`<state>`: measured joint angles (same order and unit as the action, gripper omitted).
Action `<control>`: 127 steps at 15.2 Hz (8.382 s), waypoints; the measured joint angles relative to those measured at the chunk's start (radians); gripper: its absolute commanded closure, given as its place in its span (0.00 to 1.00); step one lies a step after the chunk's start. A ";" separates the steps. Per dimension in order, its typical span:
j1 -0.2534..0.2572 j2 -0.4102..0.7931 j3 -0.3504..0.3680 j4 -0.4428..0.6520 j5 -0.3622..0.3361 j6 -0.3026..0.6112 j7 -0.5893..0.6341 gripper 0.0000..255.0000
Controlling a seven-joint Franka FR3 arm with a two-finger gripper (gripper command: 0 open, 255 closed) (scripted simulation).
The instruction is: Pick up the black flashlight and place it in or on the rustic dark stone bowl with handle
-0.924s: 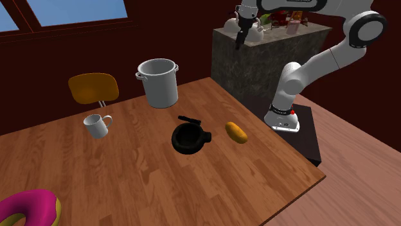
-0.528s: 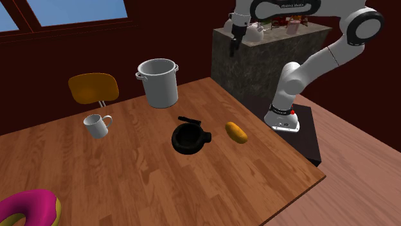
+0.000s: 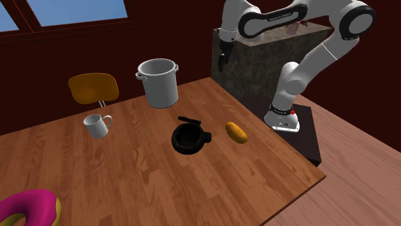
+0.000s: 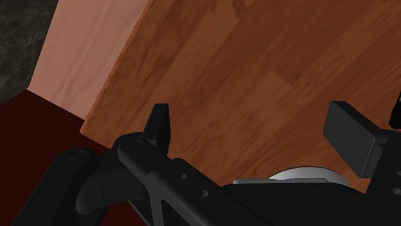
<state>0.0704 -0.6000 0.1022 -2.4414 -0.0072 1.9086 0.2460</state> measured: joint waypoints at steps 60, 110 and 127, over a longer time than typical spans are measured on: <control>0.161 0.856 0.260 0.414 -0.108 0.362 0.455 1.00; 0.366 0.932 0.375 0.679 -0.163 0.150 0.770 1.00; 0.363 0.916 0.378 0.711 -0.153 0.107 0.760 0.00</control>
<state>0.4330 0.3162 0.4806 -1.7308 -0.1598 2.0158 1.0058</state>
